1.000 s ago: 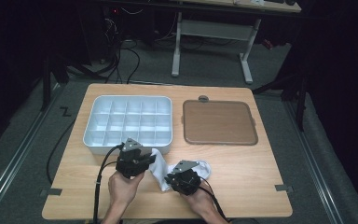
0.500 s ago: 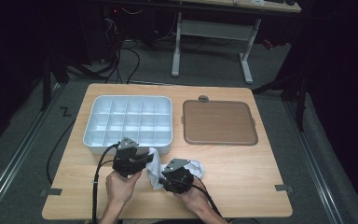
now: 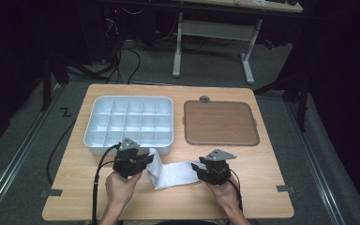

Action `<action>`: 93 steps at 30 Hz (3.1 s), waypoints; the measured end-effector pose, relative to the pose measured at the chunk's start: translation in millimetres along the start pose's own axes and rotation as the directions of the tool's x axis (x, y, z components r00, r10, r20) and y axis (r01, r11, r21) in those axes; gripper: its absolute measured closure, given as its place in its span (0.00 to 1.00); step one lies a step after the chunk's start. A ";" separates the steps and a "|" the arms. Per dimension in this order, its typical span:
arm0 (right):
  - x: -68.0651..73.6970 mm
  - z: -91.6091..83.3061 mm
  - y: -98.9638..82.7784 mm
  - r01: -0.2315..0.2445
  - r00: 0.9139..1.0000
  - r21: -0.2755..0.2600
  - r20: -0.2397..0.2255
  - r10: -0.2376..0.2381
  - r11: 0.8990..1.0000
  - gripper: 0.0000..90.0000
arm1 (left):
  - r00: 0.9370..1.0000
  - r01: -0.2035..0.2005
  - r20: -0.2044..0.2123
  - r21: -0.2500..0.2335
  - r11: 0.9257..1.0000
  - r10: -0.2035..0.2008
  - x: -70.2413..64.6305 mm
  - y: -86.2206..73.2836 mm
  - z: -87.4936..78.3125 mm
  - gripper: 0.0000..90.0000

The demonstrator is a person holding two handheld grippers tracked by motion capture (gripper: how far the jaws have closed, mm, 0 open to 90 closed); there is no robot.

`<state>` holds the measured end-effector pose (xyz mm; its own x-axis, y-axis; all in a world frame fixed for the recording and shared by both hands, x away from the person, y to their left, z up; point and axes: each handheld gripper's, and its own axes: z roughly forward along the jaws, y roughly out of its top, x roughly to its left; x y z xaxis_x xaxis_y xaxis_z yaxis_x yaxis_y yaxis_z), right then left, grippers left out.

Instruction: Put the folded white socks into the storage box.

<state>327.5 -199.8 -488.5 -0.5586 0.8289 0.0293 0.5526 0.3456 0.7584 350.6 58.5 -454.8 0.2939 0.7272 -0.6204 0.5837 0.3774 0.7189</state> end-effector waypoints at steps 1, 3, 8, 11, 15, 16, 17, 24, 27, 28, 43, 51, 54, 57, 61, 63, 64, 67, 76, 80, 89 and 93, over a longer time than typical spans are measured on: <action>-4.9 -2.0 -2.6 -0.007 1.000 0.000 0.007 0.007 1.000 0.63 | 1.000 -0.004 -0.002 0.001 1.000 0.004 -0.1 -0.3 -0.1 0.91; -10.6 -3.0 -6.4 -0.016 1.000 0.006 0.024 0.016 1.000 0.62 | 1.000 -0.004 -0.004 0.002 1.000 0.004 -0.1 -0.4 -0.3 0.91; -18.5 4.7 -14.2 -0.046 0.998 0.056 0.033 0.044 0.997 0.62 | 1.000 -0.008 -0.004 0.000 1.000 0.008 -1.0 1.7 -1.9 0.91; -20.2 9.8 -19.6 -0.067 0.998 0.076 0.003 0.067 0.995 0.69 | 1.000 -0.003 0.005 0.000 1.000 0.003 -2.9 2.5 -1.6 0.91; -19.8 15.9 -24.9 -0.072 0.997 0.090 -0.034 0.076 0.993 0.80 | 1.000 0.010 0.019 0.006 1.000 -0.010 -5.7 2.4 -0.7 0.91; -18.5 17.0 -25.2 -0.069 0.997 0.096 -0.038 0.073 0.993 0.82 | 1.000 0.010 0.022 0.007 1.000 -0.011 -6.6 2.3 -0.8 0.91; -18.1 17.9 -25.1 -0.066 0.997 0.094 -0.042 0.070 0.993 0.84 | 1.000 0.011 0.026 0.006 1.000 -0.011 -7.9 2.4 -1.0 0.91; -11.3 22.8 -22.4 -0.063 0.996 0.100 -0.053 0.068 0.993 0.90 | 0.998 0.027 0.048 0.003 1.000 -0.027 -12.4 2.7 -0.8 0.91; -6.7 25.8 -20.5 -0.060 0.996 0.103 -0.061 0.066 0.993 0.91 | 0.997 0.039 0.059 0.001 0.999 -0.039 -14.8 0.9 -0.2 0.90; -5.0 26.9 -19.9 -0.057 0.996 0.102 -0.063 0.063 0.993 0.91 | 0.998 0.034 0.060 0.006 0.999 -0.034 -15.2 0.2 0.4 0.90; -0.5 33.2 -17.5 -0.050 0.991 0.098 -0.116 0.061 0.994 0.91 | 0.998 -0.004 0.068 0.084 0.996 -0.002 -30.9 -21.1 26.7 0.90; -1.2 33.2 -17.5 -0.051 0.990 0.098 -0.124 0.063 0.994 0.91 | 0.998 -0.049 0.054 0.111 0.993 0.043 -42.4 -37.1 41.2 0.90; -1.3 34.1 -17.4 -0.051 0.990 0.094 -0.129 0.063 0.994 0.91 | 0.997 -0.070 0.039 0.120 0.990 0.066 -43.3 -44.0 45.1 0.90; -0.5 34.7 -17.2 -0.047 0.990 0.092 -0.125 0.059 0.995 0.91 | 0.997 -0.071 0.031 0.122 0.990 0.068 -41.6 -47.4 48.1 0.90; -0.2 35.4 -16.7 -0.041 0.991 0.092 -0.122 0.052 0.995 0.91 | 0.996 -0.088 0.022 0.134 0.987 0.085 -41.3 -53.7 54.5 0.90; -0.3 36.0 -16.2 -0.039 0.992 0.094 -0.119 0.050 0.995 0.91 | 0.996 -0.094 0.023 0.140 0.986 0.091 -41.9 -56.0 57.3 0.90; -0.4 36.1 -16.0 -0.039 0.992 0.095 -0.118 0.050 0.995 0.91 | 0.995 -0.102 0.021 0.141 0.985 0.100 -42.7 -57.5 58.9 0.90; -0.1 36.9 -15.8 -0.034 0.992 0.093 -0.116 0.044 0.995 0.91 | 0.993 -0.118 0.023 0.135 0.984 0.116 -43.3 -59.1 60.6 0.90; 0.1 37.4 -15.9 -0.030 0.993 0.090 -0.114 0.040 0.995 0.91 | 0.992 -0.127 0.009 0.156 0.980 0.127 -39.6 -62.5 66.6 0.89; -0.1 37.4 -16.0 -0.030 0.993 0.089 -0.115 0.041 0.996 0.91 | 0.989 -0.144 0.002 0.171 0.975 0.145 -40.0 -66.3 70.4 0.88; -0.3 37.6 -16.7 -0.030 0.992 0.085 -0.117 0.040 0.996 0.91 | 0.993 -0.119 -0.001 0.173 0.978 0.121 -38.0 -67.3 74.3 0.84; -1.0 37.9 -16.8 -0.032 0.992 0.083 -0.118 0.042 0.996 0.91 | 0.993 -0.115 0.004 0.155 0.981 0.116 -39.3 -66.8 73.7 0.76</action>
<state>342.3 -189.8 -525.9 -0.6040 0.7850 0.1374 0.6197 0.3542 0.7003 355.8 -37.6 -501.5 0.3630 0.7635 -0.5341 0.6562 0.1974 0.7283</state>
